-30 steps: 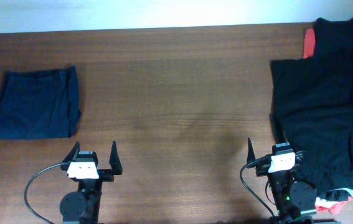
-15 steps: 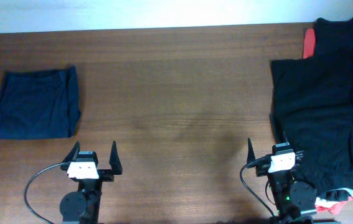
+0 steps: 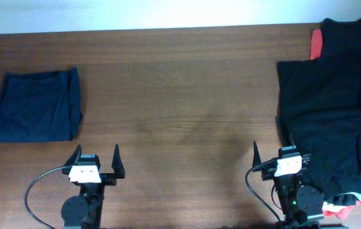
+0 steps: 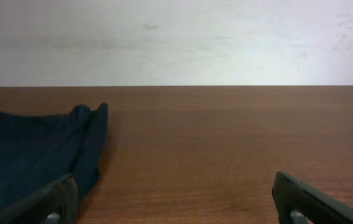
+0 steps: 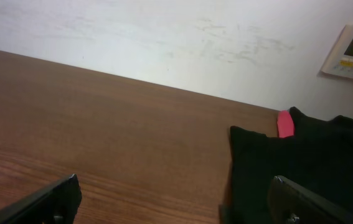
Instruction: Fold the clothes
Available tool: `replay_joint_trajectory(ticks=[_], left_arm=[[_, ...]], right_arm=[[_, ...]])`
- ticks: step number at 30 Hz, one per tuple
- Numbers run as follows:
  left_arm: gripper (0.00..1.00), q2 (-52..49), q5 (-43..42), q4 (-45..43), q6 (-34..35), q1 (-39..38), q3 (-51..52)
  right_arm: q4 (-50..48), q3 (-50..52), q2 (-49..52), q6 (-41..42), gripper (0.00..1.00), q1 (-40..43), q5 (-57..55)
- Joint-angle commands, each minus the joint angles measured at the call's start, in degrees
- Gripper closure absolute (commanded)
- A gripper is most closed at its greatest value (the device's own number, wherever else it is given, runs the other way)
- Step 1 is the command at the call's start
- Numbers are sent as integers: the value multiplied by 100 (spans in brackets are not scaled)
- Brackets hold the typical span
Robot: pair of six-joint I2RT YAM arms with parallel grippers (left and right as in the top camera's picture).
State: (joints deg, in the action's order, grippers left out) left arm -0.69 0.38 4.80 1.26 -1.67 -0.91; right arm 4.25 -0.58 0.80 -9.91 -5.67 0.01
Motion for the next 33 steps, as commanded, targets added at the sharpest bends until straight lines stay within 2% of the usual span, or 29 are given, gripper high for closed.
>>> replay_joint_trajectory(ticks=[1, 33], left_arm=[[1, 35, -103, -2, -90, 35, 35], [1, 35, -105, -2, -87, 35, 35]], right_arm=[[44, 26, -48, -17, 2, -22, -68], [26, 26, -48, 48, 1, -26, 28]])
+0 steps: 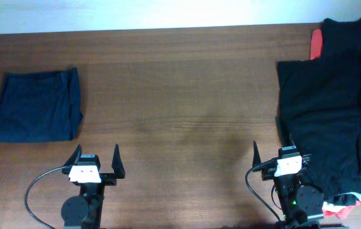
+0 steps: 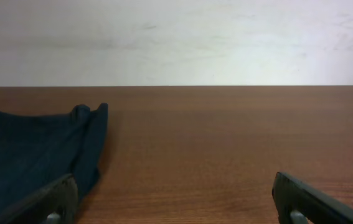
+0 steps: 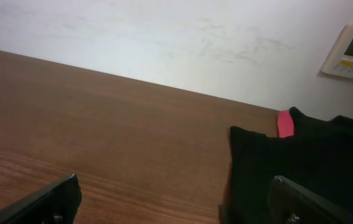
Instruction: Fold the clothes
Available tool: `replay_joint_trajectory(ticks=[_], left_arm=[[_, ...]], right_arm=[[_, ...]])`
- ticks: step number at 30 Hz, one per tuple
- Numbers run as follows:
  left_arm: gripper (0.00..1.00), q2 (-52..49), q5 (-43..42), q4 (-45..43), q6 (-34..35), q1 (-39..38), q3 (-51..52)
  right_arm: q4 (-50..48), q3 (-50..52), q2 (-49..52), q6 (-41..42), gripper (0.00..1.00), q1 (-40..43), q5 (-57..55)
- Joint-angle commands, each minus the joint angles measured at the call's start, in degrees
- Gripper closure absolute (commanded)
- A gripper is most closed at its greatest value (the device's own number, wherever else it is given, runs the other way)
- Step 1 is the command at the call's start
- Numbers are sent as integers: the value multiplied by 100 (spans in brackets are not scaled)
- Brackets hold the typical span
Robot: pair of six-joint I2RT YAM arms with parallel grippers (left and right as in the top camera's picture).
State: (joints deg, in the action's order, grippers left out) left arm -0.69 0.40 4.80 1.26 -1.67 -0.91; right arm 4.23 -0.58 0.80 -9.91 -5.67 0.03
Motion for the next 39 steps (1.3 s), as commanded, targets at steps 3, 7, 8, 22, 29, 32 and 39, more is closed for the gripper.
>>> replay_joint_trajectory(ticks=[3, 7, 8, 22, 29, 32, 39], left_arm=[[1, 35, -107, -7, -87, 35, 35], [1, 35, -520, -22, 107, 35, 7], [1, 35, -584, 7, 107, 35, -17], [1, -1226, -570, 953, 103, 35, -1515], [1, -2907, -514, 1580, -114, 35, -2658], [1, -3727, -516, 1930, -114, 35, -3224], [1, -5027, -516, 2782, -116, 35, -4286]], right_arm=[[-63, 24, -48, 551, 1, -26, 76], [-33, -50, -44, 745, 1, -26, 72], [-33, -72, -44, 748, 2, -26, 68], [404, -1384, 1397, 743, 1, -26, -120], [1145, -2837, 3449, 737, 1, -26, -118], [1554, -3602, 4494, 706, 1, -24, -116], [2761, -5189, 6629, 678, 1, 146, -4]])
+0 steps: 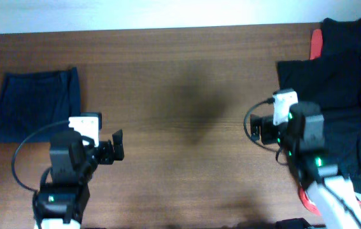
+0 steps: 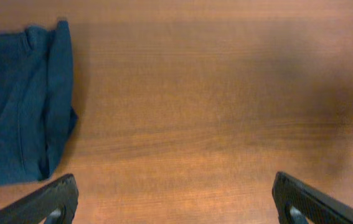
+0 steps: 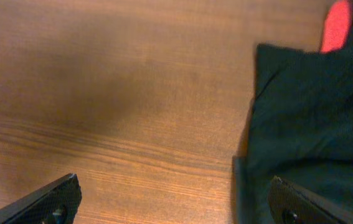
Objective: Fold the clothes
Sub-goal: 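Reach the right gripper to the black shorts on the right pile and grasp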
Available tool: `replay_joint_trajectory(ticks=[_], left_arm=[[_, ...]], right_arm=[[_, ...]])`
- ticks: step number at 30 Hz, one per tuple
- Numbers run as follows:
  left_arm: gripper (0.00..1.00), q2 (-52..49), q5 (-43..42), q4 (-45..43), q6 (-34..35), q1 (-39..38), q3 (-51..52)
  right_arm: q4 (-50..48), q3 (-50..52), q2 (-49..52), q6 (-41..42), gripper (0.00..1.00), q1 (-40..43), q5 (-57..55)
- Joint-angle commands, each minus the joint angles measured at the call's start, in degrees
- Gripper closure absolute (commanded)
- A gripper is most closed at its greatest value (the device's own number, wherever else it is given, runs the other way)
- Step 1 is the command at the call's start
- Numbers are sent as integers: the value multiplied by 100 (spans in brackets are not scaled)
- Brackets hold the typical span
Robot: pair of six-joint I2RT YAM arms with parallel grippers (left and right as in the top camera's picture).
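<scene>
A folded navy garment (image 1: 35, 113) lies at the table's left; its right edge shows in the left wrist view (image 2: 20, 118). A loose heap of black clothes (image 1: 336, 95) covers the right end, with its left edge in the right wrist view (image 3: 307, 118). My left gripper (image 2: 174, 178) hangs open over bare wood, to the right of the navy garment. Over the wood at the black heap's left edge, my right gripper (image 3: 174, 180) is open, its right finger (image 3: 301, 202) above the black cloth. Neither holds anything.
The brown wooden table (image 1: 180, 83) runs to a white wall at the back. A red piece (image 1: 317, 43) pokes out of the black heap at the back right. More red and white cloth (image 1: 311, 198) lies at the front right by the right arm's base.
Both arms have left their low pose at the front edge and now stand higher and farther over the table. Both wrist cameras look down at the wood instead of toward the wall. Both grippers are still open.
At both earlier moments the arms sat still at the front edge, grippers open, facing the wall, with the navy garment folded at left and the black heap at right. Now both arms are raised and tilted down. The clothes have not moved.
</scene>
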State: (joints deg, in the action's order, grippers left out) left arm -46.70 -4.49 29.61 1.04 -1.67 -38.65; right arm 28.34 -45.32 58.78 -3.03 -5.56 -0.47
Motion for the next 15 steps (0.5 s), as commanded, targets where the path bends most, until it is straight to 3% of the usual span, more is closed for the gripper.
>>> replay_joint_trajectory(ticks=[1, 6, 9, 15], left_arm=[[1, -564, -28, 415, -94, 35, -636], [1, -1172, -28, 949, -92, 35, -1123], [1, -1327, -26, 946, -92, 35, -1134], [1, -1342, -26, 949, -90, 35, -1132]], right_arm=[[535, -929, 1110, -11, 1, 208, 103], [999, -1858, 2286, -9, 1, 533, 323], [157, -1867, 2706, 59, 0, 861, 160], [-999, -1867, 3709, 55, 11, 1272, 120]])
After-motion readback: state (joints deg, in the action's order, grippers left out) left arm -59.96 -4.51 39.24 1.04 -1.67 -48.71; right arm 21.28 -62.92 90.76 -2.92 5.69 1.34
